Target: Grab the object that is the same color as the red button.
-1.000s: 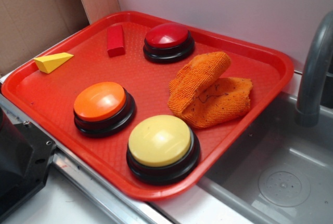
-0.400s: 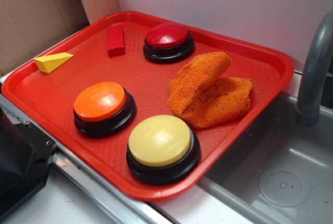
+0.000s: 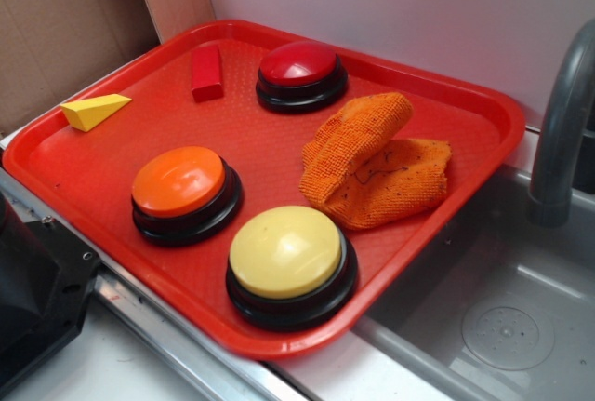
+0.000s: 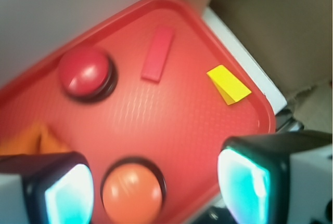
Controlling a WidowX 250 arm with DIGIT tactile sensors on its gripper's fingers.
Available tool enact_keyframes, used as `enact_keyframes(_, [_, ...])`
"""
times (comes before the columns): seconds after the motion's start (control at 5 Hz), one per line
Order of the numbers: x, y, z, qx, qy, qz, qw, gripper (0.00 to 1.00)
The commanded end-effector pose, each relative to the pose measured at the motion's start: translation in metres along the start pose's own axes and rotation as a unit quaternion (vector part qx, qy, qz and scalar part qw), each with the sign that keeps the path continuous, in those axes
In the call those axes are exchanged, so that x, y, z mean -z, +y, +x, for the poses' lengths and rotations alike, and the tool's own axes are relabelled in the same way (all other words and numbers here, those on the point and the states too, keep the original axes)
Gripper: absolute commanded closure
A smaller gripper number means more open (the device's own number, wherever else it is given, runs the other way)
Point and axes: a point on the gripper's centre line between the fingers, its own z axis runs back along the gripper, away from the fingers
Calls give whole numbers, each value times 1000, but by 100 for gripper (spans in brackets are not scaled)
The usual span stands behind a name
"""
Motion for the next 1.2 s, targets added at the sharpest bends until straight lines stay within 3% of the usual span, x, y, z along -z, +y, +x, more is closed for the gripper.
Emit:
enact_keyframes(0.0, [60, 22, 44, -80, -11, 19, 997, 0])
enact_keyframes(0.2, [94, 26, 66, -59, -19, 6, 998, 0])
enact_keyframes(0.4, [123, 21, 77, -29, -26, 17, 999, 0])
enact_keyframes(0.8, [161, 12, 85, -10, 11, -10, 1000, 0])
enact_keyframes(1.0, [170, 2, 85, 0, 11, -13, 1000, 0])
